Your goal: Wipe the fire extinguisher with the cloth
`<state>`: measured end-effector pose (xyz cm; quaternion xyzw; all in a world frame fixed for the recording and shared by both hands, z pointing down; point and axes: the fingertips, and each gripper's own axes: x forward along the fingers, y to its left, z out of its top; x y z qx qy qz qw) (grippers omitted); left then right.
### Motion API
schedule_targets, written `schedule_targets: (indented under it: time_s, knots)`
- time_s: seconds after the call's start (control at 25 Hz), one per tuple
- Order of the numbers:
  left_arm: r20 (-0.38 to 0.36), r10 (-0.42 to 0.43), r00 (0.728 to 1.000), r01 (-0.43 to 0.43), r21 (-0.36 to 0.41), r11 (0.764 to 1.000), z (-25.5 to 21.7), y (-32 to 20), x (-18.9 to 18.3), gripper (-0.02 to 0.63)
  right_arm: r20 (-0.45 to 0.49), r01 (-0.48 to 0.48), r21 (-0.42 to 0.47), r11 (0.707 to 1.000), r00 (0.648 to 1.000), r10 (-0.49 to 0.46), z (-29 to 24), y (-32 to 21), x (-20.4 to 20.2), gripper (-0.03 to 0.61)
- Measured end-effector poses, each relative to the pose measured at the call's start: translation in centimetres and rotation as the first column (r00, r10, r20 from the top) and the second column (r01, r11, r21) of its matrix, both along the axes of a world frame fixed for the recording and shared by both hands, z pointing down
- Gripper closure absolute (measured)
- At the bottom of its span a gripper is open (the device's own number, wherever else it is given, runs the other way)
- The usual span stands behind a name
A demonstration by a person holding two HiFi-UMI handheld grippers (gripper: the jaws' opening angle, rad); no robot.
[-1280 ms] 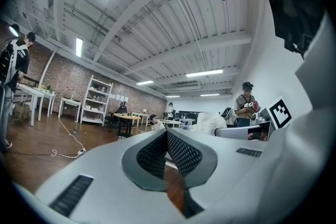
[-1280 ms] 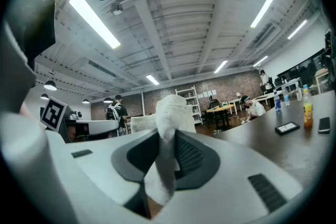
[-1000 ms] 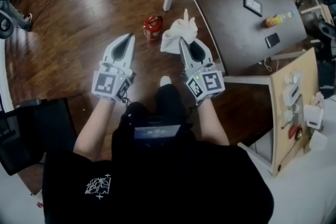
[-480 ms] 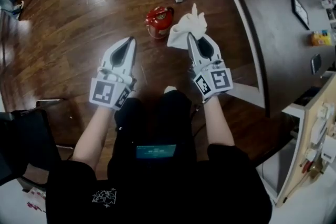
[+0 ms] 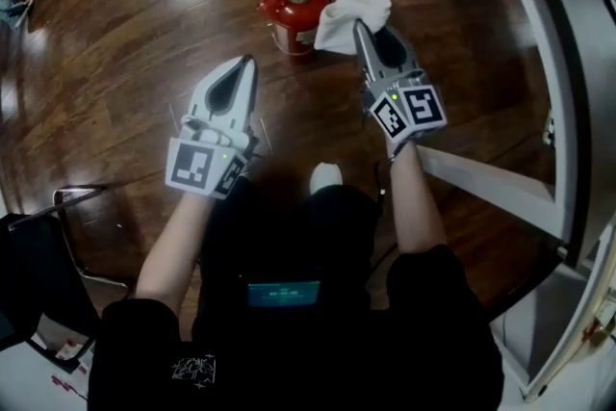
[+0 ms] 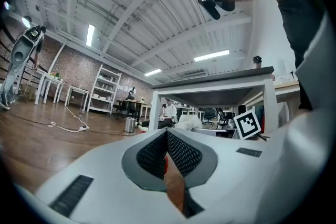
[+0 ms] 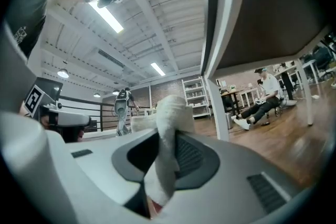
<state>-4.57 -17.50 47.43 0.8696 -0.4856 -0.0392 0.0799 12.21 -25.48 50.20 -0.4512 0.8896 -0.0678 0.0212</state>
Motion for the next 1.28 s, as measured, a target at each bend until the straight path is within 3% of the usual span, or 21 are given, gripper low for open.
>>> schedule_targets:
  time_s: [0.28,0.72,1.28]
  knots:
    - [-0.004,0.008,1.000,-0.008,-0.014,1.000,3.2,1.4,-0.9,0.612,-0.038,0.012,0.036,0.999,0.999,-0.010,2.2,-0.9,-1.4,0.477]
    - [-0.012,0.005,1.000,-0.005,0.011,1.000,3.2,2.6,-2.4,0.612,-0.076,-0.022,0.062,0.998,0.997,0.027,2.3,-6.0,-2.3,0.479]
    - [-0.014,0.010,1.000,-0.010,0.008,1.000,3.6,3.1,-3.5,0.612,-0.110,-0.108,-0.024,0.994,0.988,0.104,8.8,-10.6,-3.2,0.480]
